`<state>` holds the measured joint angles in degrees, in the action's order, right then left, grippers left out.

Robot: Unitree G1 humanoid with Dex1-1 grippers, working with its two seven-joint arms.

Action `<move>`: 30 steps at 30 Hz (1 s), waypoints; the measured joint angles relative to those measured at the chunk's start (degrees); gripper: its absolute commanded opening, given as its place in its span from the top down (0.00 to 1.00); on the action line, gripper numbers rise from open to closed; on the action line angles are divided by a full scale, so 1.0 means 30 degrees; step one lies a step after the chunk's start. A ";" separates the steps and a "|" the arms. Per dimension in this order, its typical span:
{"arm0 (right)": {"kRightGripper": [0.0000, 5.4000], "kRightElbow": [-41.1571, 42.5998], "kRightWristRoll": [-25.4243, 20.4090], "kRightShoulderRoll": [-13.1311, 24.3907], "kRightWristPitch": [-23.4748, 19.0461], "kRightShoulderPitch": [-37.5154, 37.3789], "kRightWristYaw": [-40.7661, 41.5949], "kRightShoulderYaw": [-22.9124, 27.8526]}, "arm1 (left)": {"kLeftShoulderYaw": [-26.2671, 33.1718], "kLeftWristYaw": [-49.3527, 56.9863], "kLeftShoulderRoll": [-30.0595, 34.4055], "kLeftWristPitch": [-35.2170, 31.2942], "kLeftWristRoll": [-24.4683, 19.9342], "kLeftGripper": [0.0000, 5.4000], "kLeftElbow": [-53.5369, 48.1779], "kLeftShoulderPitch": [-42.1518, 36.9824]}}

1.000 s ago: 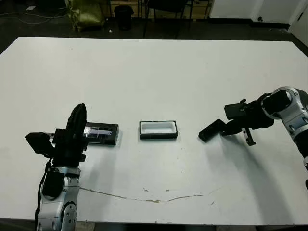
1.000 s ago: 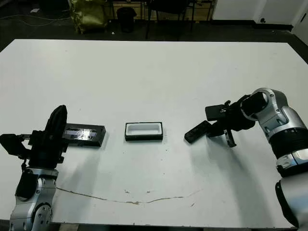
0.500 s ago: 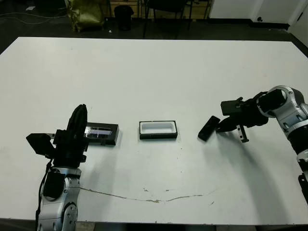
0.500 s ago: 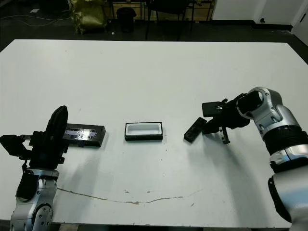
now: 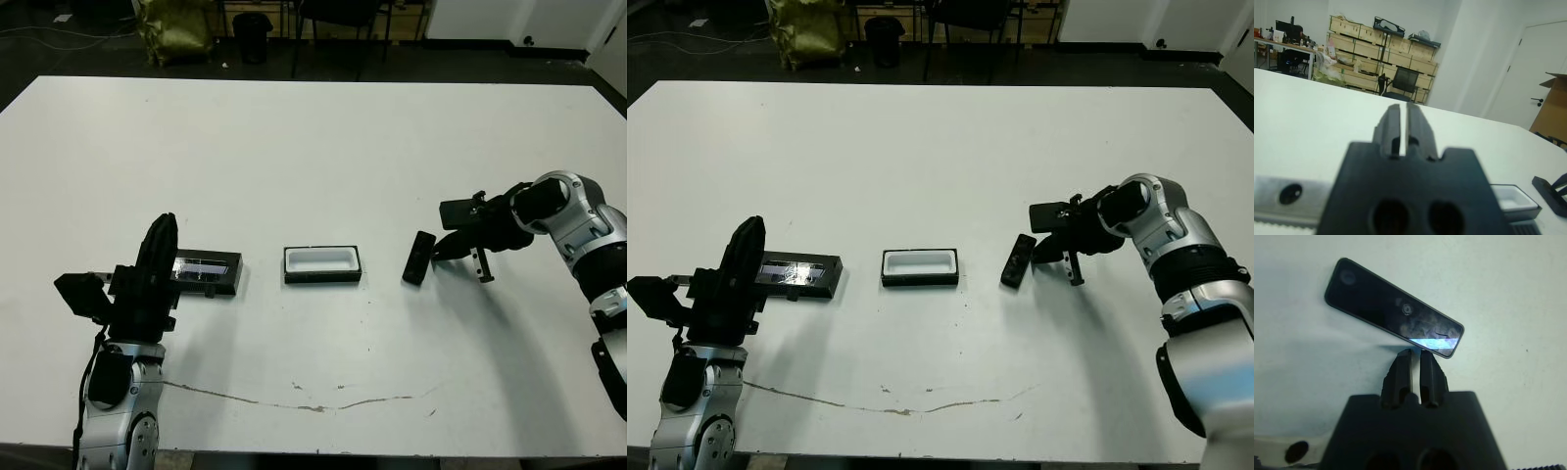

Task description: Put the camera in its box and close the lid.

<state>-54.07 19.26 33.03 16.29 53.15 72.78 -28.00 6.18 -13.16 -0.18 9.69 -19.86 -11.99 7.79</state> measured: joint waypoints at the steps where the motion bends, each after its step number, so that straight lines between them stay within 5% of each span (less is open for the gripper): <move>1: 1.00 -0.0110 -0.0008 -0.0022 0.0022 0.0024 -0.0083 0.0019 | -0.0003 -0.0001 -0.0001 0.0047 0.0004 1.00 0.0037 0.0000; 30: 1.00 -0.2228 0.0963 -0.1240 -0.0280 0.1302 -0.1189 -0.0260 | -0.0055 0.0480 -0.0073 -0.0050 0.0141 1.00 0.0019 0.0442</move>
<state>-60.75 22.15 29.31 15.44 57.06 69.21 -28.78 6.01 -11.72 -0.39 9.54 -19.44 -11.93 9.11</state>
